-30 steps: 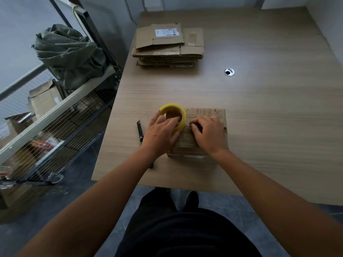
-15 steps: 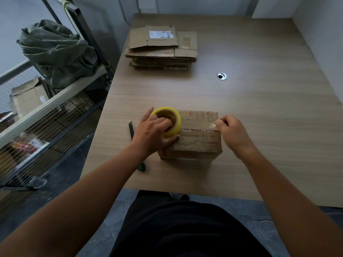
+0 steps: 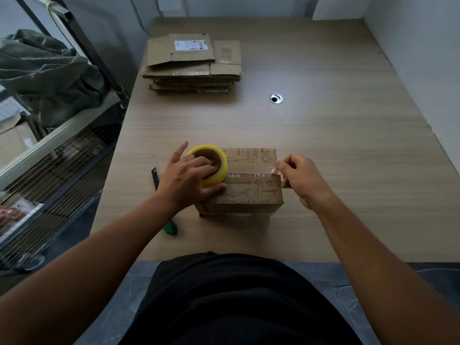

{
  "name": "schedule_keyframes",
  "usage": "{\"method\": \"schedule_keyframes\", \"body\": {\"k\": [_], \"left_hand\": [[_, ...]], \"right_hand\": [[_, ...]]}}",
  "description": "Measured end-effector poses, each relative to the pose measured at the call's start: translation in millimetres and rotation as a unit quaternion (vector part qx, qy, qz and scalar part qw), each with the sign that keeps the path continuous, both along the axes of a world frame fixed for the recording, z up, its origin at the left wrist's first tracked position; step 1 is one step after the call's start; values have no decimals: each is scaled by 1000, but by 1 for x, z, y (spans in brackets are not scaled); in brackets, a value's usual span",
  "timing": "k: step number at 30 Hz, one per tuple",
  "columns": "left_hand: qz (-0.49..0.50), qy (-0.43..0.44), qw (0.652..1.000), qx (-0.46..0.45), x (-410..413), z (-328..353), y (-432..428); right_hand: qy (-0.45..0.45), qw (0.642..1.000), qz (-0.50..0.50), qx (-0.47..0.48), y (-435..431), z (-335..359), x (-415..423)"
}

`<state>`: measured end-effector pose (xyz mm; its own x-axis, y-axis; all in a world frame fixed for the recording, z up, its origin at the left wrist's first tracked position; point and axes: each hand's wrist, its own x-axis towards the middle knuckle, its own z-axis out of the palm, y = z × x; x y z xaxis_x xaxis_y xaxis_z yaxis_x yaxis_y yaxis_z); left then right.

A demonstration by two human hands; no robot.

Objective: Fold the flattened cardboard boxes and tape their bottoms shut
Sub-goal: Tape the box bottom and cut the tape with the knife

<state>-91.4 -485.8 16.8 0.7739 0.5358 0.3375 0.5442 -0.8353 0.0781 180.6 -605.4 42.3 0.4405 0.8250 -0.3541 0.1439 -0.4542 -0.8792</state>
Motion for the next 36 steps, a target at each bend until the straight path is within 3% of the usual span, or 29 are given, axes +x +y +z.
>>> {"method": "schedule_keyframes", "body": {"k": [5,16,20,24,27,30,31,33,35,36], "left_hand": [[-2,10,1000,-8,0,0,0],[22,25,998,-48,2,3,-3],[23,43,996,-71,1,5,-6],[26,40,996,-76,-3,5,-11],[32,36,995,-88,-3,6,-13],[34,63,993,-96,-2,10,-11],[29,75,992,-97,-2,11,-10],[18,95,990,-100,-2,14,-8],[11,107,989,-102,-3,16,-7],[4,105,989,-100,-3,17,-7]], "right_hand": [[8,1000,-9,21,-8,-17,1],[195,978,-65,39,-12,-40,-29],[210,976,-65,13,-10,-58,-26],[339,933,-124,15,-8,-40,-30],[364,912,-187,-12,-2,-42,-25],[269,937,-206,-80,0,-41,-23],[176,961,-201,-71,0,-36,-25],[-97,977,-172,76,4,-24,-31],[-300,930,27,212,12,-17,-50],[-382,891,130,208,15,-18,-61]]}}
